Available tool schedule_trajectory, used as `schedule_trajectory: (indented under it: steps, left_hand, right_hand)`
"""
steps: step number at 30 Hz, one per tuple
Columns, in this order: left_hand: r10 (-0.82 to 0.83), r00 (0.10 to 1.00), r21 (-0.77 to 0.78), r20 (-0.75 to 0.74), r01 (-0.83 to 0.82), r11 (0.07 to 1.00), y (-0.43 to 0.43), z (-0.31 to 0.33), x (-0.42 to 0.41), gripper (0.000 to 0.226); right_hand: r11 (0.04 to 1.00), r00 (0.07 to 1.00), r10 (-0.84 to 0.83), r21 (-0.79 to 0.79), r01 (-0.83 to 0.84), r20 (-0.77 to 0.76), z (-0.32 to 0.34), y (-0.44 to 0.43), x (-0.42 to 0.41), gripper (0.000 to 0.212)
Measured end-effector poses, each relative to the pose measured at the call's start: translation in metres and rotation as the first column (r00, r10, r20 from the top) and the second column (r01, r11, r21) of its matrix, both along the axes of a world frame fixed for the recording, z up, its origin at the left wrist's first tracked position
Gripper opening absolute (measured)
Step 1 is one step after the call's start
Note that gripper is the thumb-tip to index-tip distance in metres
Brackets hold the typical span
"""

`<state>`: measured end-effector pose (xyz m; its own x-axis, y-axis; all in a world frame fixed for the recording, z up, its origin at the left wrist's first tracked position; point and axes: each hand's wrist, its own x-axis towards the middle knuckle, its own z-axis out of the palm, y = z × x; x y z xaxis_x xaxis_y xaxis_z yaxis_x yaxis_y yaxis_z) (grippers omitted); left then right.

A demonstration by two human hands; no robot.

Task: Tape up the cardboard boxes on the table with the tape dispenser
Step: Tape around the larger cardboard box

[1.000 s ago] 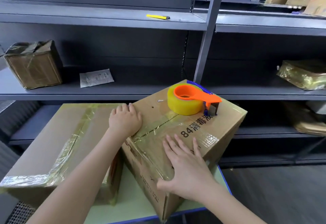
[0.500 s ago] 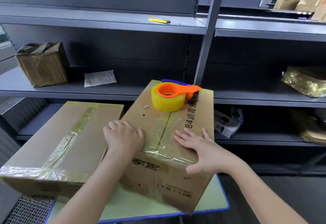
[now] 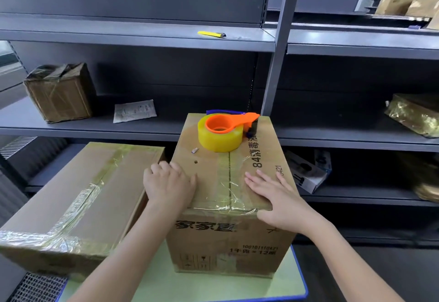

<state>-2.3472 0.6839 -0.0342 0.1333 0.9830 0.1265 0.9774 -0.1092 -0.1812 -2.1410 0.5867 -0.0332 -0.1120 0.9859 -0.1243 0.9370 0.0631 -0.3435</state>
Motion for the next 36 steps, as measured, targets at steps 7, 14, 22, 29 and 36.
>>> schedule_trajectory:
  steps: [7, 14, 22, 29, 36]
  left_hand:
    - [-0.008, 0.651, -0.152, 0.759, 0.189, 0.97, 0.069, 0.021, 0.025, 0.048]
    - [0.105, 0.574, -0.281, 0.812, 0.228, 0.932, 0.118, 0.023, 0.05, 0.041]
    - [0.12, 0.531, -0.265, 0.839, 0.206, 0.942, 0.125, 0.022, 0.061, 0.034]
    - [0.233, 0.16, -0.27, 0.959, 0.275, 0.923, 0.125, 0.018, 0.058, 0.032]
    - [0.348, -0.111, -0.243, 0.931, 0.523, 0.817, 0.093, 0.028, 0.043, 0.013]
  right_hand:
    - [0.98, 0.97, -0.128, 0.123, 0.156, -0.208, 0.007, 0.02, -0.001, 0.046]
    - [0.95, 0.93, -0.136, 0.222, 0.22, -0.341, 0.021, 0.075, -0.016, 0.05]
    - [0.931, 0.932, -0.216, 0.227, 0.287, -0.291, 0.015, 0.117, -0.025, 0.053]
    - [0.896, 0.93, -0.195, 0.329, 0.299, -0.312, 0.011, 0.115, -0.02, 0.048]
    - [0.791, 0.915, -0.259, 0.476, 0.384, -0.308, 0.025, 0.116, -0.022, 0.031]
